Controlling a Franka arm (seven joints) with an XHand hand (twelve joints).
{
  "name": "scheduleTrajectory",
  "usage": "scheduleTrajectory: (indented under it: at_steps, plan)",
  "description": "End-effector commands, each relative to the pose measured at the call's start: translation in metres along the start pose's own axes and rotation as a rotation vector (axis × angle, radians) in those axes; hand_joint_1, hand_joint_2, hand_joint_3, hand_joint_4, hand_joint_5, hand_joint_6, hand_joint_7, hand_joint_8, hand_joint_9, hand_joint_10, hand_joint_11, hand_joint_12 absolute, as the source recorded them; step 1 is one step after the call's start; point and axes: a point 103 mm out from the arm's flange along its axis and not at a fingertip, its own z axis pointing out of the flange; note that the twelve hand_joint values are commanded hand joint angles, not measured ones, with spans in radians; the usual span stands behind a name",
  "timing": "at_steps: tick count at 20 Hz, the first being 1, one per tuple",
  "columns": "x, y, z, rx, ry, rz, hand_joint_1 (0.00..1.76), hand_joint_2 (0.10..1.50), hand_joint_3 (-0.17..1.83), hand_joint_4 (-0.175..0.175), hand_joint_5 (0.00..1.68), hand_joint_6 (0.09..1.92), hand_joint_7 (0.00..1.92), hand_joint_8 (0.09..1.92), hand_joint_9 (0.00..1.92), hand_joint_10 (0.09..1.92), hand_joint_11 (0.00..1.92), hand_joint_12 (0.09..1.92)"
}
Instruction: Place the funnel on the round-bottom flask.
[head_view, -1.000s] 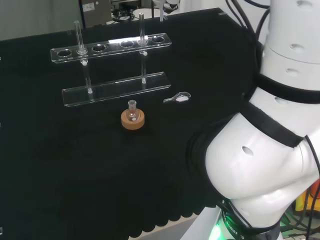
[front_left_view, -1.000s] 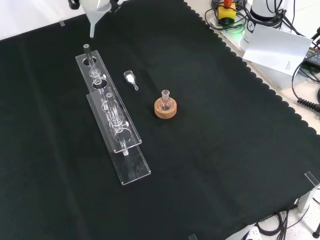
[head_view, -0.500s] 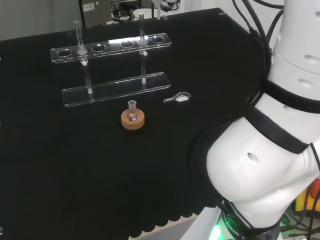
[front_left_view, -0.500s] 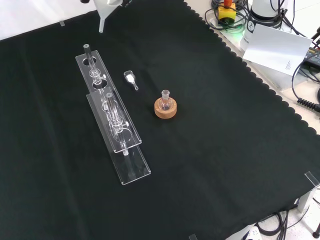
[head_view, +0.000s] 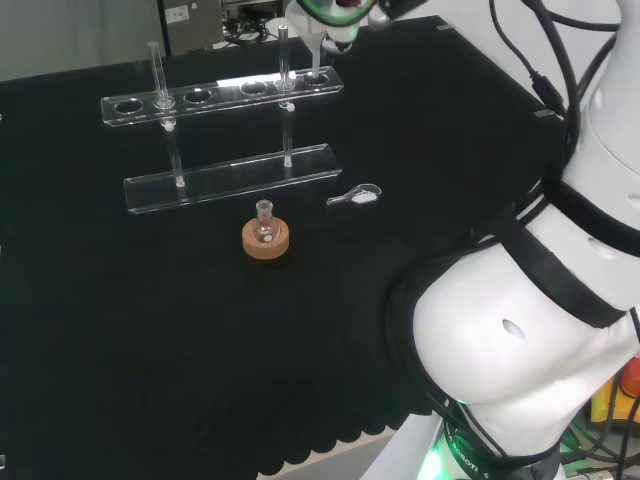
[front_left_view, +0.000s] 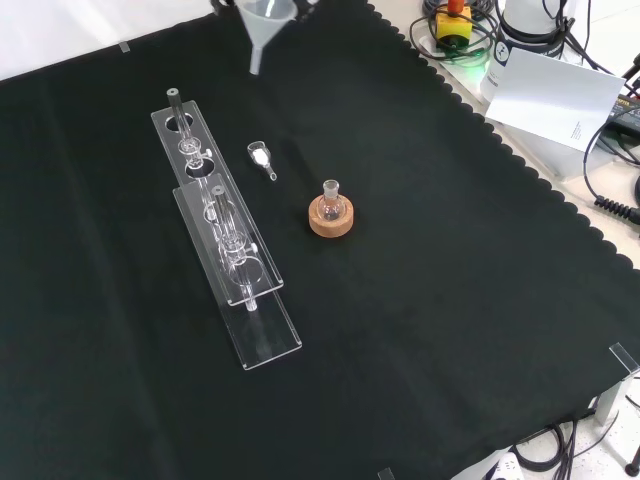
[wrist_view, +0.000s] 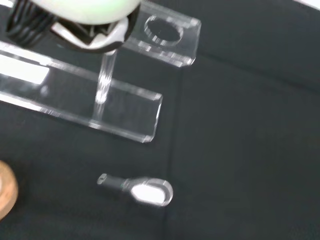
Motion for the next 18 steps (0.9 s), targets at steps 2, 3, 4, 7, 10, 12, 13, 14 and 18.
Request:
scheduleTrajectory:
  at_steps: [2,3,4,7,10,12,13,14,18]
  plan:
    - [0.036,-0.032,0.036,0.043,0.03,-0.028,0.95,0.68,0.77,0.015,0.49,0.97,0.39,0.72,0.61,0.57,0.24,1.35]
    - [0.039,-0.032,0.041,0.052,0.031,-0.031,0.95,0.68,0.77,0.015,0.49,0.97,0.39,0.72,0.61,0.57,0.24,1.35]
    - [0.043,-0.031,0.047,0.055,0.03,-0.041,0.95,0.68,0.77,0.015,0.49,0.97,0.39,0.72,0.61,0.57,0.24,1.35]
    - [0.052,-0.029,0.062,0.081,0.029,-0.061,0.95,0.68,0.77,0.014,0.5,0.97,0.39,0.72,0.61,0.57,0.24,1.35]
    - [0.06,-0.024,0.074,0.101,0.031,-0.075,0.95,0.68,0.77,0.013,0.5,0.97,0.39,0.72,0.61,0.57,0.24,1.35]
    - [0.061,-0.022,0.078,0.108,0.032,-0.079,0.95,0.68,0.77,0.012,0.5,0.97,0.4,0.72,0.62,0.57,0.24,1.35]
    - [0.062,-0.021,0.078,0.112,0.031,-0.081,0.95,0.68,0.77,0.012,0.5,0.97,0.4,0.72,0.62,0.57,0.24,1.35]
    - [0.063,-0.02,0.079,0.112,0.032,-0.086,0.95,0.68,0.77,0.012,0.5,0.97,0.4,0.72,0.62,0.57,0.24,1.35]
    - [0.069,-0.015,0.082,0.114,0.031,-0.1,0.95,0.68,0.77,0.011,0.5,0.97,0.4,0.72,0.62,0.57,0.24,1.35]
